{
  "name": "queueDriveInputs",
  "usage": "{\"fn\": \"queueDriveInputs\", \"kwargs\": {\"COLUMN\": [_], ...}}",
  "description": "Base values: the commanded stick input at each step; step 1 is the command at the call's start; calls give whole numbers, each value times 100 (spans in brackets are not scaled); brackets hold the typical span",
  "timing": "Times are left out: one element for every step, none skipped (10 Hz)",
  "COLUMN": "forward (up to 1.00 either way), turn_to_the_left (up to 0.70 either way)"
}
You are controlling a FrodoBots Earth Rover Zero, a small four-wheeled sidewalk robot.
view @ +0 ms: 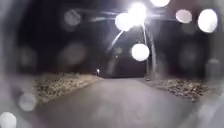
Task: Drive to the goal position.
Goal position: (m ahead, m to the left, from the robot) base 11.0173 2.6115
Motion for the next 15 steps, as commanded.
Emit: {"fn": "queueDriveInputs", "kwargs": {"forward": [100,100,100,100,100,100,100,100,100,100,100,100,100,100,100], "turn_to_the_left": [5,4,3,2,1,0,0,0,0,0,0,0,0,0,-1]}}
